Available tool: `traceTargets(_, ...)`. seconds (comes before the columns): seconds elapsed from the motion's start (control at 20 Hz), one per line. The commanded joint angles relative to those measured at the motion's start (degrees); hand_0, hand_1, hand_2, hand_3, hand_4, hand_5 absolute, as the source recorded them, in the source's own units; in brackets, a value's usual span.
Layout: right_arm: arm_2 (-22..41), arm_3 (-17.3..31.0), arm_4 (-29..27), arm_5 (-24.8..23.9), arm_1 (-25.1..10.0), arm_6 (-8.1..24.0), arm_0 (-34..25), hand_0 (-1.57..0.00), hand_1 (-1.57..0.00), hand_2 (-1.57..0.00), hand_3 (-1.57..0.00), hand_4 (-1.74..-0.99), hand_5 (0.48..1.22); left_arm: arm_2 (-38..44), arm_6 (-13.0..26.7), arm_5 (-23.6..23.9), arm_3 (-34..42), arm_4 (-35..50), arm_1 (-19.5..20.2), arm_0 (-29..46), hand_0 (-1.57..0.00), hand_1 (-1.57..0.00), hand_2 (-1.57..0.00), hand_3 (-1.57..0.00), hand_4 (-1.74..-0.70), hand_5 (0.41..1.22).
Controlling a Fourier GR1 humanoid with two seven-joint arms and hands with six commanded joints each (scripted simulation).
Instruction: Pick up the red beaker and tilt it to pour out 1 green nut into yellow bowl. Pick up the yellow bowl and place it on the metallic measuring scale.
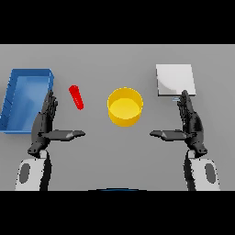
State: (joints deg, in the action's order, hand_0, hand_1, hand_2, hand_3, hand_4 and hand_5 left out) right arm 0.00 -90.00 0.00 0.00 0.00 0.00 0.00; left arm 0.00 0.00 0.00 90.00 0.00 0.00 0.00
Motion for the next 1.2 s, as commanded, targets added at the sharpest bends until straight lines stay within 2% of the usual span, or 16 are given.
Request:
traceTargets(0.0, 0.02, 0.04, 0.02, -0.09, 0.05, 0.03, -0.07, 0.00, 0.00, 0.00, 0.00, -1.167, 0.599, 0.08, -0.08, -0.04, 0.08, 0.10, 0.10, 0.12, 0.00, 0.00, 0.00, 0.00, -1.15, 0.599)
traceTargets(0.25, 0.53, 0.65, 0.55, -0.46, 0.72, 0.26, -0.77, 0.00, 0.00, 0.00, 0.00, -1.167, 0.599, 0.62, 0.21, -0.80, 0.83, 0.84, 1.26, 0.77, 0.00, 0.00, 0.00, 0.00, -1.15, 0.599)
traceTargets(0.3, 2.87, -0.94, 7.36, -2.73, -1.64, -3.18, 0.71, 0.00, 0.00, 0.00, 0.00, -1.167, 0.599, -0.71, -0.66, -1.38, 2.87, -1.03, 2.77, 2.54, 0.00, 0.00, 0.00, 0.00, -1.15, 0.599)
traceTargets(0.35, 4.83, -2.43, 11.65, -4.13, -2.37, -5.83, 3.10, 0.00, 0.00, 0.00, 0.00, -1.163, 0.595, -1.98, -1.20, -2.02, 5.04, -2.23, 3.69, 4.31, 0.00, 0.00, 0.00, 0.00, -1.16, 0.599)
traceTargets(0.45, 6.57, -3.61, 16.03, -5.89, -2.83, -5.86, 4.07, 0.00, 0.00, 0.00, 0.00, -1.160, 0.591, -3.04, 0.09, -2.49, 8.30, -3.38, 5.09, 6.97, 0.00, 0.00, 0.00, 0.00, -1.16, 0.599)
traceTargets(0.5, 6.78, -4.69, 16.90, -6.09, -3.27, -4.49, 4.14, 0.00, 0.00, 0.00, 0.00, -1.159, 0.590, -3.51, 1.28, -2.47, 8.75, -3.85, 5.17, 6.98, 0.00, 0.00, 0.00, 0.00, -1.16, 0.599)
traceTargets(0.7, 7.20, -5.69, 16.50, -5.56, -2.79, -3.23, 4.53, 0.00, 0.00, 0.00, 0.00, -1.192, 0.600, -5.00, 2.61, -2.33, 8.18, -6.00, 5.12, 6.27, 0.00, 0.00, 0.00, 0.00, -1.16, 0.602)
traceTargets(0.8, 7.30, -6.46, 14.91, -4.32, -2.57, -4.39, 5.64, 0.00, 0.00, 0.00, 0.00, -1.212, 0.607, -5.36, 2.29, -1.80, 7.34, -7.04, 4.83, 5.16, 0.00, 0.00, 0.00, 0.00, -1.16, 0.604)
traceTargets(1.15, 6.46, -6.67, 13.68, -3.52, -3.30, -4.77, 5.11, 0.00, 0.00, 0.00, 0.00, -1.267, 0.632, -4.41, 0.08, 0.08, -7.18, -10.23, 3.50, -5.22, 0.00, 0.00, 0.00, 0.00, -1.23, 0.636)
